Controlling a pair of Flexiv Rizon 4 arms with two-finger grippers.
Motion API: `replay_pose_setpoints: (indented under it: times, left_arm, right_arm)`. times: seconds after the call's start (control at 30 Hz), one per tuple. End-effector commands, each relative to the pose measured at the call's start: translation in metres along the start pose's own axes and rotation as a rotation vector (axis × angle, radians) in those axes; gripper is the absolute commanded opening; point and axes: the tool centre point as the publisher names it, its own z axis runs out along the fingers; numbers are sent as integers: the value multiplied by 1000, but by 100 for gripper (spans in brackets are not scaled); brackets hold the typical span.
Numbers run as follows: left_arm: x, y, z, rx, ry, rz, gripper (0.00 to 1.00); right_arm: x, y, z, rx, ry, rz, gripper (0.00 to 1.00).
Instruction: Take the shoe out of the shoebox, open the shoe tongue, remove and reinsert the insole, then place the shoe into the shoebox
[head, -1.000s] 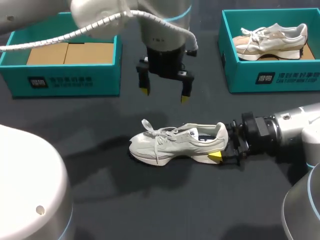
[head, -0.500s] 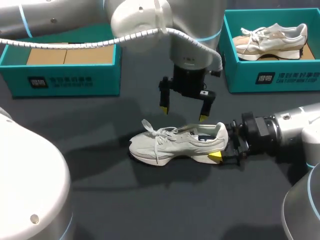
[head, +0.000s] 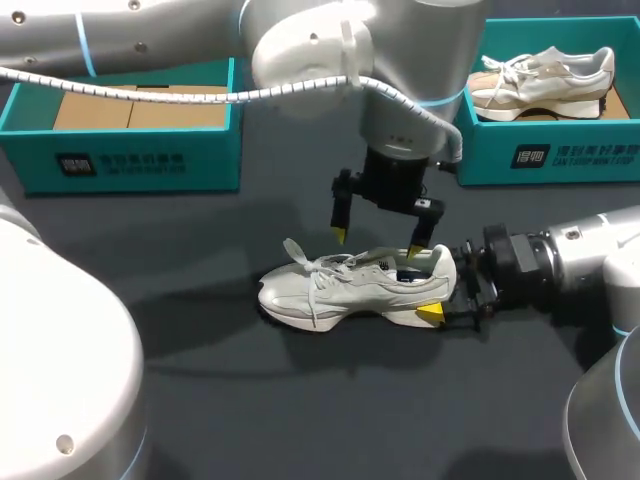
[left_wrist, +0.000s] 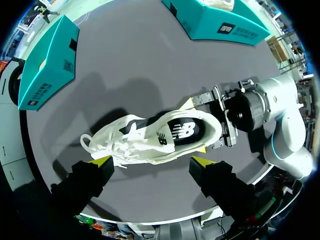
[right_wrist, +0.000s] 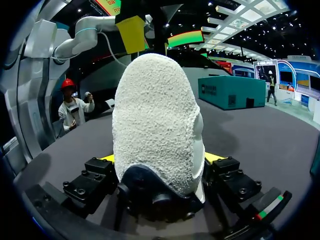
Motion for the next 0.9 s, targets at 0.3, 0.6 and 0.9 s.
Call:
replay_pose_setpoints:
  times: [0.3,0.6,0.9]
  left_arm:
    - [10,1,27,-32,-32,-57,100]
    - [11,-5,46,-33,-94,-98,100]
    - [5,-6,55,-34,-117,-104,100]
  right_arm:
    - [0,0,0,2,0,0,0]
    - [0,0,0,2,0,0,0]
    - [0,0,0,2,0,0,0]
